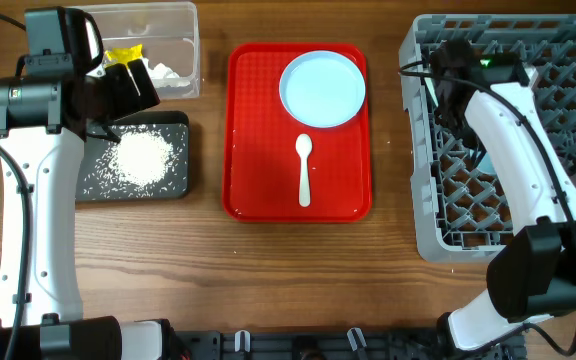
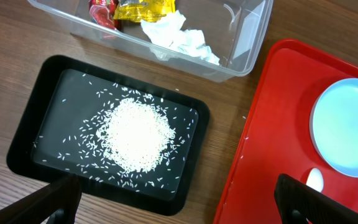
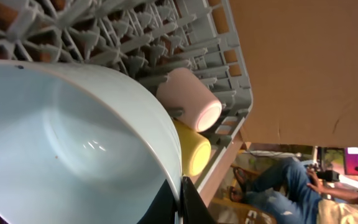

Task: Sort waste into correct bins and load items into the dishwasher rack
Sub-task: 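Carry the light blue bowl into the dish rack and release it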

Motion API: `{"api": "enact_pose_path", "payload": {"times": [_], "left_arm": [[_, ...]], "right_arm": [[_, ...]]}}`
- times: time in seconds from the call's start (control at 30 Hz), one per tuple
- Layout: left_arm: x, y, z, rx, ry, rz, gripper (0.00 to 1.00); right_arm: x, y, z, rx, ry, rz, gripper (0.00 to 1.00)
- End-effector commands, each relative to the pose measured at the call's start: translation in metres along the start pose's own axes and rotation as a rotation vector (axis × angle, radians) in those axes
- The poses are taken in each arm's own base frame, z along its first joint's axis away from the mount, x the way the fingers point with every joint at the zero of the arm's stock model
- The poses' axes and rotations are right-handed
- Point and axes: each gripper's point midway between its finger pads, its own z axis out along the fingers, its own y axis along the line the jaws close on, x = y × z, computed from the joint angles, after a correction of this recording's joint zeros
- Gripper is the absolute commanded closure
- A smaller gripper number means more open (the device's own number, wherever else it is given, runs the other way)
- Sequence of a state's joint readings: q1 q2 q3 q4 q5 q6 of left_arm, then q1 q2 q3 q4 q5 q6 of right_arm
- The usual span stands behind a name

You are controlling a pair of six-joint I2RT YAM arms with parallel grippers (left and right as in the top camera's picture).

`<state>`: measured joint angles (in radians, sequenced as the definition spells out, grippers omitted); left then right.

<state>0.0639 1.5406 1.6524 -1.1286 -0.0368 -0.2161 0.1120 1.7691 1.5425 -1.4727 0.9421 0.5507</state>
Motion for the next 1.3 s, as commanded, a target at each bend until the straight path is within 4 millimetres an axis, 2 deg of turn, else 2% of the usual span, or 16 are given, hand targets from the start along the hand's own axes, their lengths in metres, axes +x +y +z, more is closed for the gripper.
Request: {"api": "enact_pose_path", "payload": {"times": [0.0,0.13,0.3,0.43,0.57,0.7,0.77,0.9,1.27], "left_arm": [[-0.001,0.002,-0.002,-0.008,-0.008,-0.010,0.00],[-0.001,0.002,-0.002,-0.008,-0.008,-0.010,0.00],[-0.001,0.002,-0.002,-0.008,-0.008,-0.010,0.00],[-0.001,0.002,-0.002,-0.008,-0.008,-0.010,0.00],[-0.001,0.002,-0.002,-0.008,-0.008,-0.010,0.00],[-0.001,0.002,-0.002,-0.008,-0.008,-0.010,0.00],[-0.001,0.002,-0.002,-0.008,-0.008,-0.010,0.00],[-0.001,0.002,-0.002,-0.008,-0.008,-0.010,0.00],[-0.001,0.002,-0.002,-0.008,-0.008,-0.010,0.00]], "right_arm": [[0.004,0.011,0.000,-0.001,0.008,-0.016,0.96],[0.000,0.024,-0.010,0.033,-0.044,-0.104,0.96],[-0.002,0.014,-0.008,0.120,-0.058,-0.161,0.96],[-0.001,0.013,-0.008,0.122,-0.052,-0.164,0.96],[0.009,0.017,-0.006,0.101,-0.014,-0.190,0.96],[0.024,0.026,0.006,0.116,0.009,-0.222,0.96],[0.024,0.026,0.008,0.129,0.001,-0.226,0.96],[0.015,0.016,0.007,0.191,-0.044,-0.220,0.96],[-0.003,0.008,0.005,0.251,-0.124,-0.167,0.96]]}}
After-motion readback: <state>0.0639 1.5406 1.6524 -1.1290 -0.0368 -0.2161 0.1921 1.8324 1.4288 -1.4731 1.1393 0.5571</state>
